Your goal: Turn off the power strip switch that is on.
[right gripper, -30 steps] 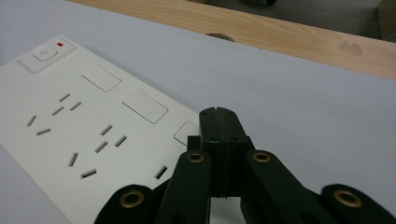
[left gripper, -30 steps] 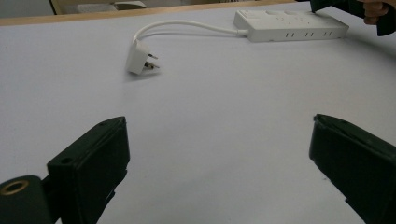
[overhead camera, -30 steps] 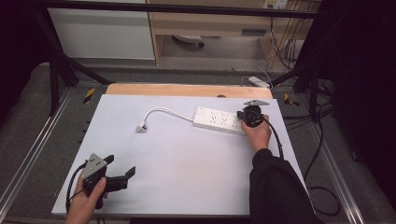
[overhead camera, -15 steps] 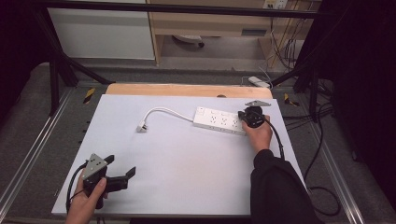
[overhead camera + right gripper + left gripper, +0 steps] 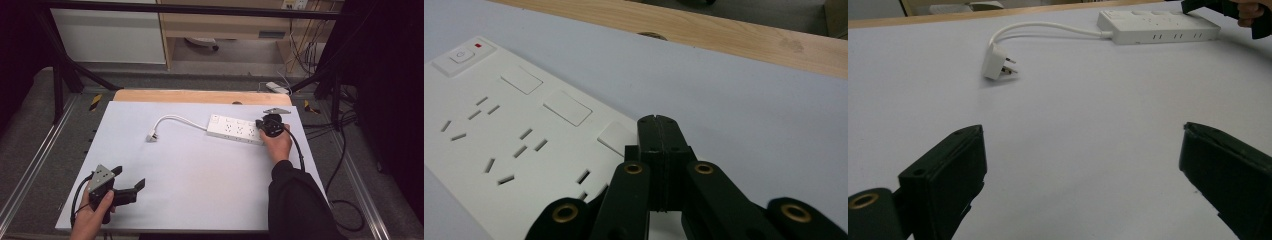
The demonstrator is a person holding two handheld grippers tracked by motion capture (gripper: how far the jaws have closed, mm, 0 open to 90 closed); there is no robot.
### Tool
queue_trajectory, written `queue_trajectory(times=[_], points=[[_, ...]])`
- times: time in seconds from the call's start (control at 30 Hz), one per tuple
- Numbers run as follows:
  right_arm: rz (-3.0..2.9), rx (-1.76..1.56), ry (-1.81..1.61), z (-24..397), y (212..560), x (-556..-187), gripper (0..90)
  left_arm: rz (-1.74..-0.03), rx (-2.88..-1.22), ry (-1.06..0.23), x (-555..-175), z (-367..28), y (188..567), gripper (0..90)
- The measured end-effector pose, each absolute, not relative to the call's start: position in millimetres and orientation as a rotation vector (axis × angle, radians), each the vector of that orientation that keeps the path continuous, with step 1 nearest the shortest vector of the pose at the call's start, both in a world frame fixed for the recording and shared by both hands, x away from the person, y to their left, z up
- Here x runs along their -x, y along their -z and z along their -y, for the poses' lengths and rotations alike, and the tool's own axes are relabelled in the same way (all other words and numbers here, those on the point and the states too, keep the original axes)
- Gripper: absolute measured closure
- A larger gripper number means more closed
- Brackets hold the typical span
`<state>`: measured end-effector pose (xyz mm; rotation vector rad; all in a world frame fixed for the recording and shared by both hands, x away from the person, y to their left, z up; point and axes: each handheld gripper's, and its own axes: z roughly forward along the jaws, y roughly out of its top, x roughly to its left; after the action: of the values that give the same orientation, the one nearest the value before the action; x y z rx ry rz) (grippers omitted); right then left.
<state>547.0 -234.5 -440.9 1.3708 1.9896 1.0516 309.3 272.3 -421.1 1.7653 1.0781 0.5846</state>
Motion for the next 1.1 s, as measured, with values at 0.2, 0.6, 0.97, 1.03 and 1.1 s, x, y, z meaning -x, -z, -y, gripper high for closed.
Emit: queue_trajectory(times=[0.2,0.6,0.97,1.03,1.1], points=[[-1.993,-1.363,-1.056,231.5,440.3,-546.9,90.0,-1.077,-1.765,-0.585,-309.1,-272.7,420.7,5.2],[-1.985,-1.364,-1.065,231.0,438.0,-546.5,90.0,-1.077,-1.766,-0.586,-309.0,-273.0,420.5,5.2],[-1.975,-1.365,-1.084,231.8,435.4,-545.7,90.0,-1.077,-1.765,-0.588,-309.0,-273.3,420.3,5.2],[-1.974,-1.370,-1.092,232.3,434.9,-545.4,90.0,-1.077,-1.765,-0.588,-309.0,-273.4,420.4,5.2],[-1.974,-1.370,-1.093,232.4,434.2,-544.9,90.0,-1.078,-1.765,-0.588,-309.1,-273.3,420.4,5.2]])
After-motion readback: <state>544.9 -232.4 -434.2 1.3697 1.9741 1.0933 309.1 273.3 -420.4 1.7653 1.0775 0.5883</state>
